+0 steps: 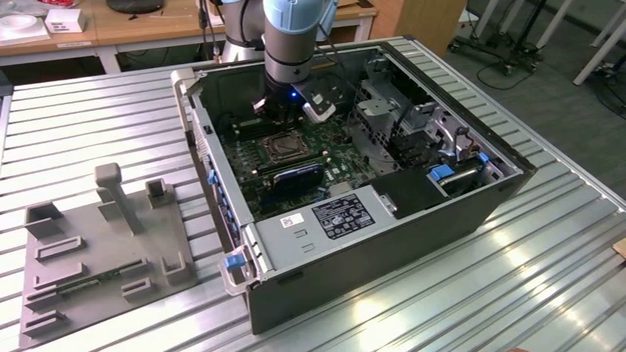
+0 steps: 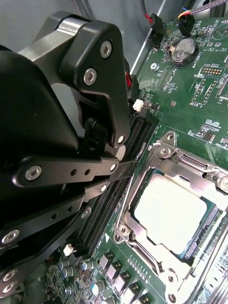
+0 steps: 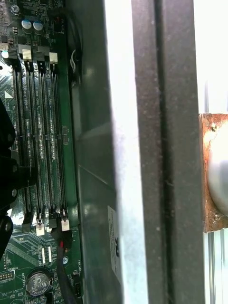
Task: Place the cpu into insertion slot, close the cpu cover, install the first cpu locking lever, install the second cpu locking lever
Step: 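Install the first cpu locking lever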
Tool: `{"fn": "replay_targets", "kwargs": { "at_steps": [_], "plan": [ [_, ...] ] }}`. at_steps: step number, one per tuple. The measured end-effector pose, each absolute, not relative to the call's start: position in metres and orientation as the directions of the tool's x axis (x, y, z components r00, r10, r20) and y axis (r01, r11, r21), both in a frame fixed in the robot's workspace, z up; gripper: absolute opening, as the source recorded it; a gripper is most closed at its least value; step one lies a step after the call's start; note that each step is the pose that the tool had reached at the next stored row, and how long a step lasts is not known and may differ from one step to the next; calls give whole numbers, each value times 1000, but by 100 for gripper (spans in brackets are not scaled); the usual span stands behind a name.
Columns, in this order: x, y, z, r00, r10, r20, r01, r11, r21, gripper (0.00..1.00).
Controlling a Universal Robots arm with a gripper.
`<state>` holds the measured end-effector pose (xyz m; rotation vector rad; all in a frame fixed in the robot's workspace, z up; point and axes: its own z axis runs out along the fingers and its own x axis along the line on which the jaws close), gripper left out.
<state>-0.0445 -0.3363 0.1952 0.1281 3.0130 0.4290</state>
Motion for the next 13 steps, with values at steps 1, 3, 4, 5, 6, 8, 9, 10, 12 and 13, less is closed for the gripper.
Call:
{"fn": "replay_targets", "kwargs": {
  "at_steps": [1,3,4,5,6,8,9,10,12,13],
  "plan": [
    [-44,-336,195,-992,96,-83,70,957,282,11],
    [-44,-336,196,-992,96,-83,70,957,282,11],
    [-44,-336,196,-992,96,-83,70,957,282,11],
    [-44,-336,197,-992,96,-83,70,957,282,11],
    [-44,-336,197,-992,96,-83,70,957,282,11],
    [-44,-336,199,-992,96,-83,70,957,282,11],
    [-44,-336,200,-992,96,-83,70,957,282,11],
    [-44,-336,200,-992,96,-83,70,957,282,11],
    [-44,-336,201,-992,96,-83,70,957,282,11],
    [-44,-336,201,-992,96,-83,70,957,282,11]
  ]
}}
